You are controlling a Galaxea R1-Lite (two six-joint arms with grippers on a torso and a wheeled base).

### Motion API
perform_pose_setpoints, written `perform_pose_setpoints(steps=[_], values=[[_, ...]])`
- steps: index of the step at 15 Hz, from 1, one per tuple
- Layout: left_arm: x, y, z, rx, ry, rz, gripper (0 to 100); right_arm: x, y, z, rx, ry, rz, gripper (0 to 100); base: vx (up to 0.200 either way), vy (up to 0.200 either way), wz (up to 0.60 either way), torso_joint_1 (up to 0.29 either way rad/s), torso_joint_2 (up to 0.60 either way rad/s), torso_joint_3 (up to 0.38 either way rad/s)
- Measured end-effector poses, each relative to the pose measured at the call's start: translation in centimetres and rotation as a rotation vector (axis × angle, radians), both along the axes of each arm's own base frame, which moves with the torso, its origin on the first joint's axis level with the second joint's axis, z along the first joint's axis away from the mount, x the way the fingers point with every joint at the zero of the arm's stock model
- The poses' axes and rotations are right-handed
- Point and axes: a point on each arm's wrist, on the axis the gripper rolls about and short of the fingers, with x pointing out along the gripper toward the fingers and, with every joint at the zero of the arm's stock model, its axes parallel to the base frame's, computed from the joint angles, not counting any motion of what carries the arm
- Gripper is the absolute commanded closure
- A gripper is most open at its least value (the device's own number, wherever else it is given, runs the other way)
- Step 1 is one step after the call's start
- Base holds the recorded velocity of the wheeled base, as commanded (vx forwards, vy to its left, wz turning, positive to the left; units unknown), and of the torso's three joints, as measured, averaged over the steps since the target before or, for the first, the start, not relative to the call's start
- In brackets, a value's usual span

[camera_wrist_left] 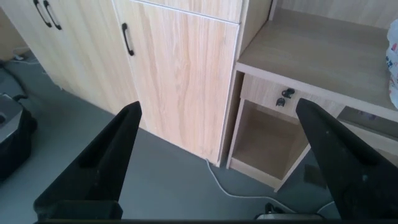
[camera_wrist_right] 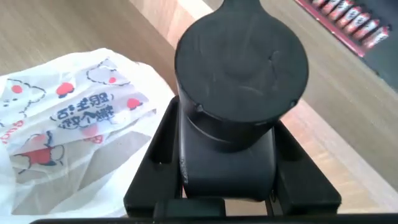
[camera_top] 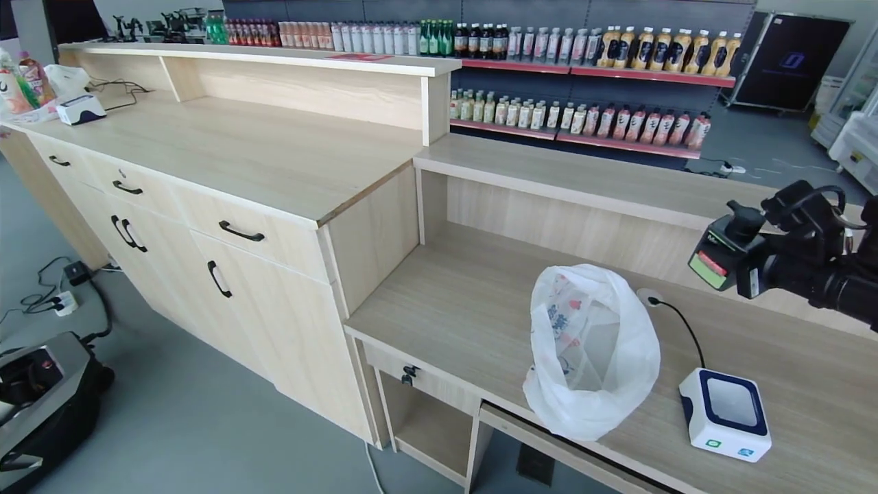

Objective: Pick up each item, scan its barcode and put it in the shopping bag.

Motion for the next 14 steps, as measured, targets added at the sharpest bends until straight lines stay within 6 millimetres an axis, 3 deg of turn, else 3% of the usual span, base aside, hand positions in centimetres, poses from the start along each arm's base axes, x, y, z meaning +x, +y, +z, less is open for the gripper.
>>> perform_pose_setpoints(steps=[3,8,14], values=[[0.0,0.0,0.0,0.0,0.0,0.0,0,2.8,1.9,-3.7,0.047,0.088,0.131,100,0.0,0.0,0.0,0.0,0.0,0.0],[0.0,0.0,0.0,0.0,0.0,0.0,0,5.7,4.5,-9.4,0.076,0.192,0.274,100,0.0,0.0,0.0,0.0,0.0,0.0],[0.0,0.0,0.0,0.0,0.0,0.0,0,8.9,4.8,-14.2,0.1,0.262,0.283,100,0.0,0.0,0.0,0.0,0.0,0.0]])
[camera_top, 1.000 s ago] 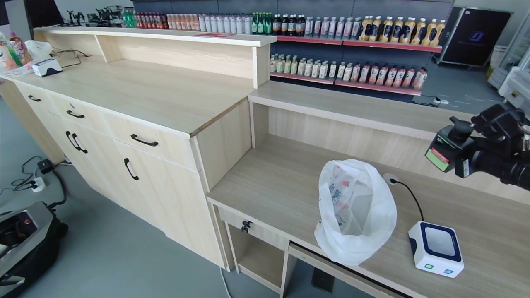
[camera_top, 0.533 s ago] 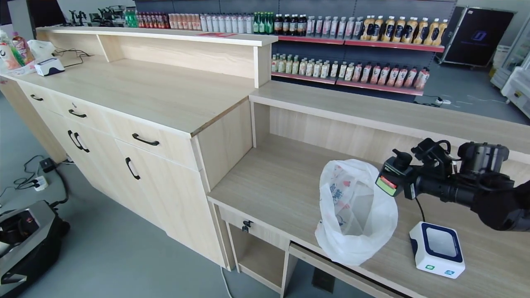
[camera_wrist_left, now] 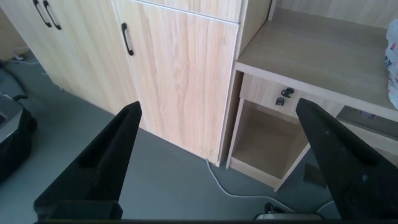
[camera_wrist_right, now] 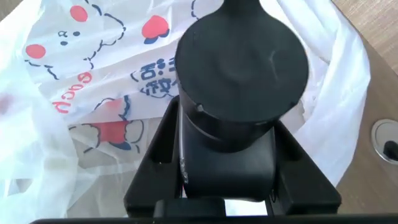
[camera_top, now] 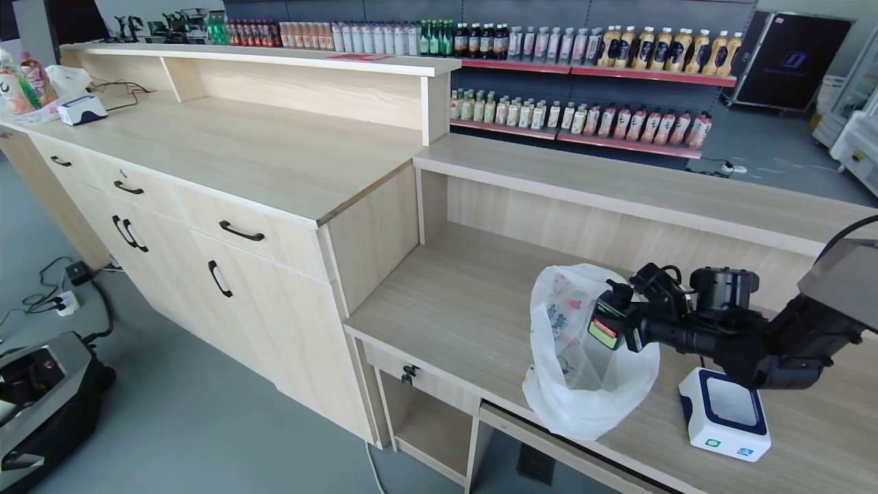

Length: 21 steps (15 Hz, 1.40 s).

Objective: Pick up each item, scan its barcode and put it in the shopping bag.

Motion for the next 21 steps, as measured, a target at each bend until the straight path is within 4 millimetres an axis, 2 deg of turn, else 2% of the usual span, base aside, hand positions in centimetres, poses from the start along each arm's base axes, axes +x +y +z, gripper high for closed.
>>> perform_pose_setpoints(steps=[5,10,17,18,20,21], values=[[0.0,0.0,0.0,0.0,0.0,0.0,0,3.2,0.7,-1.5,0.095,0.015,-0.017,100,0.0,0.0,0.0,0.0,0.0,0.0],[0.0,0.0,0.0,0.0,0.0,0.0,0,5.0,1.5,-3.1,0.114,0.017,-0.005,100,0.0,0.0,0.0,0.0,0.0,0.0],[0.0,0.0,0.0,0.0,0.0,0.0,0,5.9,1.9,-5.4,0.115,0.034,0.004,100,0.0,0.0,0.0,0.0,0.0,0.0],[0.0,0.0,0.0,0.0,0.0,0.0,0,5.9,1.9,-5.5,0.114,0.038,0.003,0,0.0,0.0,0.0,0.0,0.0,0.0],[0.0,0.0,0.0,0.0,0.0,0.0,0,5.7,2.0,-5.8,0.116,0.056,0.003,0,0.0,0.0,0.0,0.0,0.0,0.0],[0.0,0.0,0.0,0.0,0.0,0.0,0,5.8,2.0,-5.3,0.121,0.048,0.003,0,0.0,0.0,0.0,0.0,0.0,0.0]])
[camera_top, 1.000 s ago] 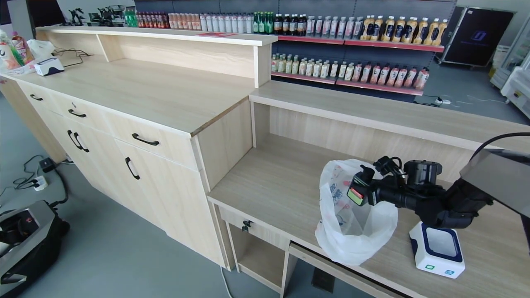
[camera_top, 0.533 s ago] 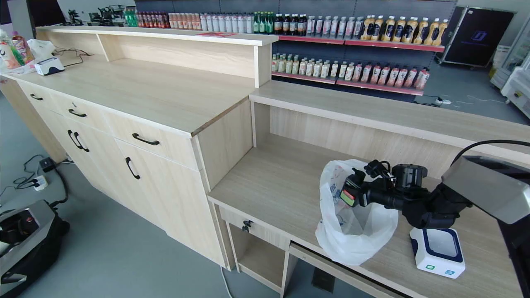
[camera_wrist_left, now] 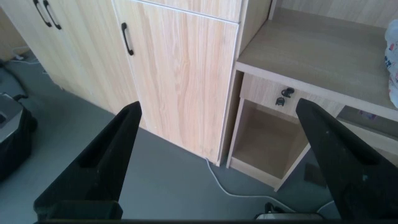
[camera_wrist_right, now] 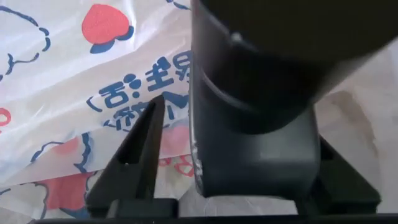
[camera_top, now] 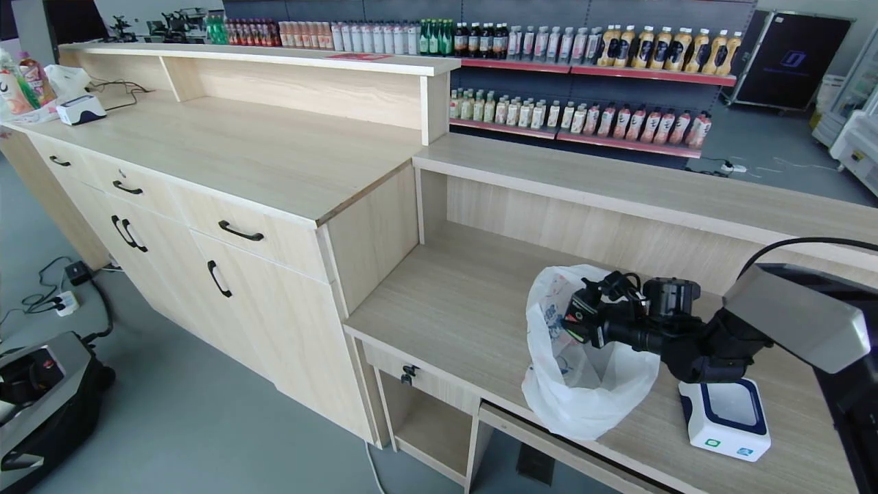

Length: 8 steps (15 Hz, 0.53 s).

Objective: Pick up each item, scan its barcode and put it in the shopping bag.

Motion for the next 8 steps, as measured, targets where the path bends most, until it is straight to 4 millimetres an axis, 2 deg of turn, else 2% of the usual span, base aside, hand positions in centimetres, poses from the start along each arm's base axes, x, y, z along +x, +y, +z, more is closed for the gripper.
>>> perform_pose_setpoints(steps=[2,4,6,8], values=[[0.0,0.0,0.0,0.0,0.0,0.0,0,-0.1,0.4,2.3,0.035,-0.02,-0.005,0,0.0,0.0,0.0,0.0,0.0,0.0],[0.0,0.0,0.0,0.0,0.0,0.0,0,-1.2,0.9,6.0,0.07,-0.049,-0.005,0,0.0,0.0,0.0,0.0,0.0,0.0],[0.0,0.0,0.0,-0.001,0.0,0.0,0,-4.1,1.0,9.1,0.075,-0.055,-0.008,0,0.0,0.0,0.0,0.0,0.0,0.0],[0.0,0.0,0.0,0.0,0.0,0.0,0,-8.3,0.2,11.3,0.059,-0.046,-0.033,0,0.0,0.0,0.0,0.0,0.0,0.0]])
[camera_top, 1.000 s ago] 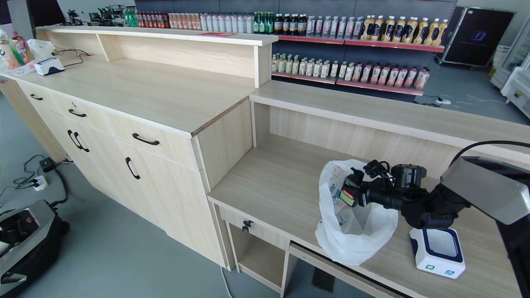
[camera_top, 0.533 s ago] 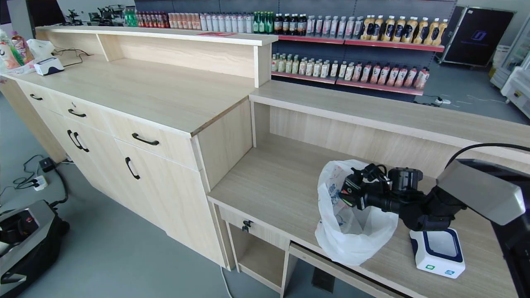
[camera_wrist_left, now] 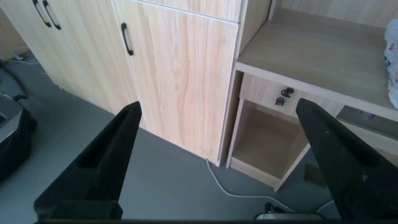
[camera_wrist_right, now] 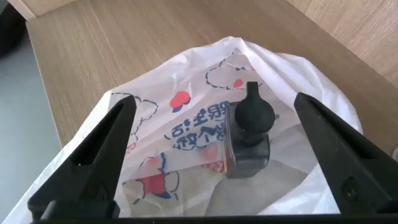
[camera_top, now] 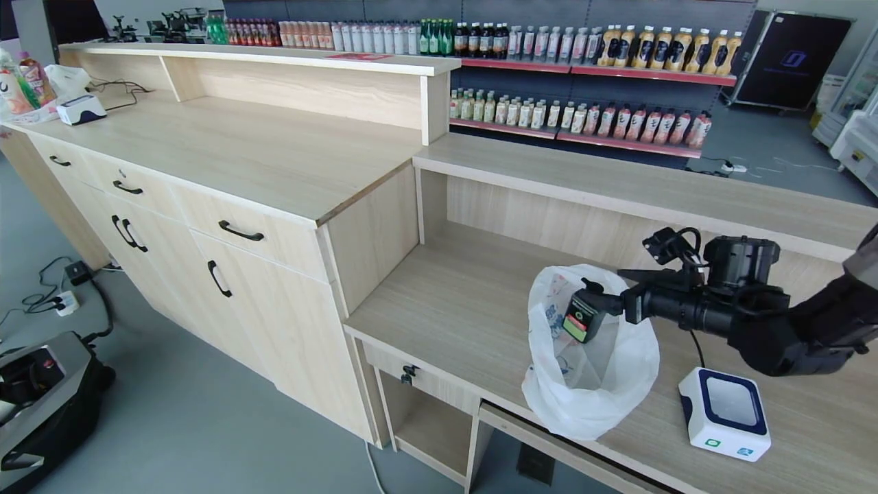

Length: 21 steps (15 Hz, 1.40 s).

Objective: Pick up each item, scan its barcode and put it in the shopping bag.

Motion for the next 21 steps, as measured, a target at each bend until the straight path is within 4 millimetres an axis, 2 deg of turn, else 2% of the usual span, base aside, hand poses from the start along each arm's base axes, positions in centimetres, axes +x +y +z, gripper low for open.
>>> perform_pose_setpoints(steps=[2,6,10,13,17,21], values=[[0.0,0.0,0.0,0.0,0.0,0.0,0,-4.3,-1.6,2.1,-0.069,-0.018,-0.085,0,0.0,0.0,-0.3,0.001,0.0,0.004],[0.0,0.0,0.0,0.0,0.0,-0.001,0,-11.8,-7.6,5.9,-0.202,-0.042,-0.434,0,0.0,0.0,-0.6,0.001,0.0,0.002],[0.0,0.0,0.0,0.0,0.0,0.0,0,-16.7,-12.7,5.8,-0.357,0.085,-0.737,0,0.0,0.0,-0.6,0.001,0.0,0.005],[0.0,0.0,0.0,0.0,0.0,0.0,0,-17.9,-15.1,4.5,-0.321,0.172,-0.835,0,0.0,0.0,0.0,0.0,0.0,0.0],[0.0,0.0,0.0,0.0,0.0,-0.001,0,-18.3,-17.1,2.0,-0.138,0.23,-0.724,0,0.0,0.0,0.0,0.0,0.0,0.0],[0.0,0.0,0.0,0.0,0.0,-0.001,0,-18.7,-18.8,0.8,-0.112,0.242,-0.732,0,0.0,0.0,0.0,0.0,0.0,0.0]])
